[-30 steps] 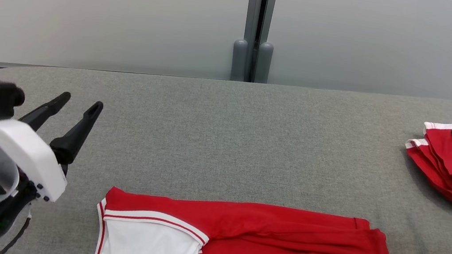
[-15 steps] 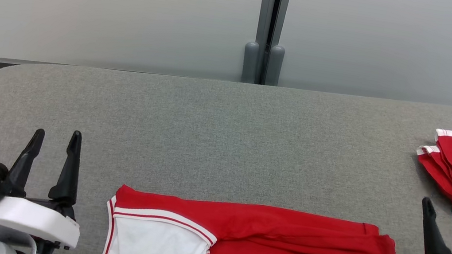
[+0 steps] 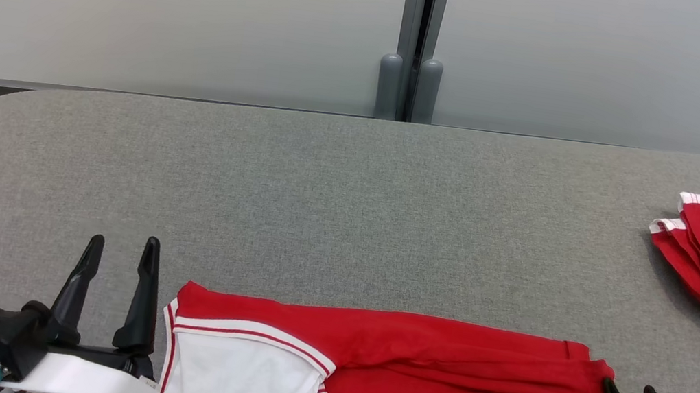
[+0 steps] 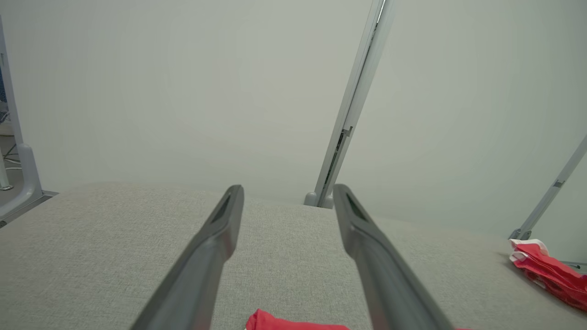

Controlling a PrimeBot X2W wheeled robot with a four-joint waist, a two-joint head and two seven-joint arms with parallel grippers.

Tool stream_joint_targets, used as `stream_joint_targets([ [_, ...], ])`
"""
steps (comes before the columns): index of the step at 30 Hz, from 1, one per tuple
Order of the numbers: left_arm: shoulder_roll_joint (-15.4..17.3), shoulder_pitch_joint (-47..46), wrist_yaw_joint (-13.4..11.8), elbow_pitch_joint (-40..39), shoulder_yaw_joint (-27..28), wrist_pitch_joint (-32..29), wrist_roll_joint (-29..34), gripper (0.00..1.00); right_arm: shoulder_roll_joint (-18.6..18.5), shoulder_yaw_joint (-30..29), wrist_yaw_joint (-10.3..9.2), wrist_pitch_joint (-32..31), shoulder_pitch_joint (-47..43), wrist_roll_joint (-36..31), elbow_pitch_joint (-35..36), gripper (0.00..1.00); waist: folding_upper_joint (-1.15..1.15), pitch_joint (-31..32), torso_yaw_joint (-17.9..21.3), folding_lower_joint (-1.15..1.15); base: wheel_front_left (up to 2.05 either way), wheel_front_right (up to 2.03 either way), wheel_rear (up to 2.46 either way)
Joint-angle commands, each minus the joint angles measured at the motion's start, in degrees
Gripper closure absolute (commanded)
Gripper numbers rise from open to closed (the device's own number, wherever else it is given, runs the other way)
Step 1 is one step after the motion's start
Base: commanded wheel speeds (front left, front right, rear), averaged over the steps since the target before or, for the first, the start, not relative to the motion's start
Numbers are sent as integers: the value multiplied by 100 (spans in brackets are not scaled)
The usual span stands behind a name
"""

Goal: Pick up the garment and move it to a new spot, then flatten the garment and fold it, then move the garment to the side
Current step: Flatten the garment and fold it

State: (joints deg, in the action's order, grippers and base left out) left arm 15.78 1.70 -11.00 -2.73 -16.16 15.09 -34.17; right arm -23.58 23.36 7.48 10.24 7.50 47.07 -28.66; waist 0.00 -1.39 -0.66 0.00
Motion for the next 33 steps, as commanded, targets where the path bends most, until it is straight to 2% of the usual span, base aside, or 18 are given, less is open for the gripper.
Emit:
stream_joint_targets([
  [1, -49, -42, 103, 69, 55, 4, 103, 0, 62, 62, 3, -100, 101, 99, -143, 0, 0, -13, -18, 0, 0, 0, 0],
  [11, -349, -225, 447, 333, 97, 5, 448, 0, 233, 340, 3, -435, 463, 621, -860, 0, 0, -154, -164, 0, 0, 0, 0],
  [17, -451, -260, 576, 480, 82, 5, 553, 0, 386, 703, 3, -935, 399, 1147, -1083, 0, 0, -171, -310, 0, 0, 0, 0],
  [18, -462, -263, 598, 498, 80, 5, 558, 0, 412, 771, 6, -998, 373, 1238, -1065, 25, 0, -164, -334, 0, 0, 0, 0],
  [20, -480, -267, 611, 529, 71, 5, 588, 0, 449, 906, 9, -1087, 329, 1400, -1002, 96, 0, -149, -378, 0, 0, 0, 0],
  [21, -485, -266, 625, 548, 65, 5, 595, 0, 455, 964, 9, -1099, 317, 1479, -958, 100, 0, -137, -400, 0, 0, 0, 0],
  [28, -500, -244, 648, 624, 56, 5, 624, 0, 299, 1156, 8, -793, 459, 1658, -839, 100, 0, -75, -470, 0, 0, 0, 0],
  [33, -494, -230, 645, 626, 111, 5, 638, 0, 49, 1163, 8, -435, 697, 1789, -681, 100, 0, -52, -428, 0, 0, 0, 0],
])
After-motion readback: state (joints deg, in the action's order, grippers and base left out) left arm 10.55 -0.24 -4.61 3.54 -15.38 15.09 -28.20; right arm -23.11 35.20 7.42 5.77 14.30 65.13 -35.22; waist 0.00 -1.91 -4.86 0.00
